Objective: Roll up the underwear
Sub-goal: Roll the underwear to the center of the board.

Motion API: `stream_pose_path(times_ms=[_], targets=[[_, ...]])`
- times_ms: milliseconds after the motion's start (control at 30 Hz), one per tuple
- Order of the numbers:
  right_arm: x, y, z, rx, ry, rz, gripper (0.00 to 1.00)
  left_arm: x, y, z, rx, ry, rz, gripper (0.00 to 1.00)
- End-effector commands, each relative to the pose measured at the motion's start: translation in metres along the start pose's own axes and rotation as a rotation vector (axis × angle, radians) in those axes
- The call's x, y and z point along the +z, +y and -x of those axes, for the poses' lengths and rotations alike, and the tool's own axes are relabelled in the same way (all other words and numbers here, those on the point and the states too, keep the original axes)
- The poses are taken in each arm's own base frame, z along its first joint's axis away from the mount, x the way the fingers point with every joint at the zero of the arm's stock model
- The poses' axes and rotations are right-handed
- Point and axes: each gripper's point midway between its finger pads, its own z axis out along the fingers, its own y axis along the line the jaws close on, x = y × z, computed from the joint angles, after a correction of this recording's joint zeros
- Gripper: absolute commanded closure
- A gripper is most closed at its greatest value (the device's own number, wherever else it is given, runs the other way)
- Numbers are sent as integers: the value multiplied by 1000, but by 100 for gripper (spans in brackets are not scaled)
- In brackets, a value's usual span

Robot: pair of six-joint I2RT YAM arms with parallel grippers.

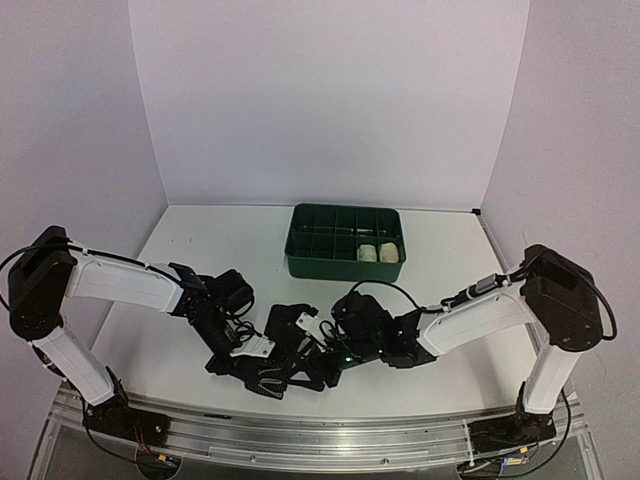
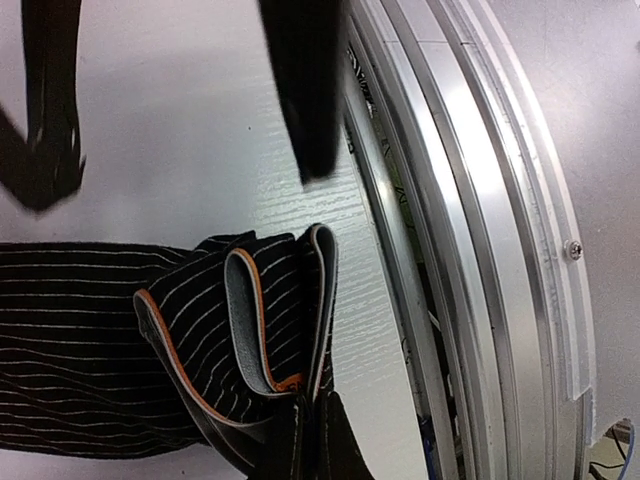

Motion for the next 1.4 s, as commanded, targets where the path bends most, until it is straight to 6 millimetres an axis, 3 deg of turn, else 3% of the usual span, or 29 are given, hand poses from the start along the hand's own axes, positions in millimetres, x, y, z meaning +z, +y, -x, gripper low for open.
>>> stream_pose_path(times_ms=[0,133,267,367,567,833,1000,1367], targets=[[14,15,43,-251,-199,-55,40,-19,14,28,-56,-122,-33,100],[21,18,26,-269,-194,-106,40,-26,14,30,-80,-181,-85,100],[31,9,21,-277,-189,-143,39,-22,10,26,-80,-181,-108,100],[37,7,19,-279,-189,-140,39,-22,18,24,-130,-198,-115,100],[20,11,10,-256,-259,-125,40,-22,50,14,-245,-239,-94,100],[19,0,12,-311,-250,-212,40,-2,60,-2,-327,-190,-118,100],[33,-4,10,-404,-143,-233,39,2,67,-5,-367,-189,-121,100],[57,-33,-36,-440,116,-300,46,7,71,-12,-382,-171,-128,100]])
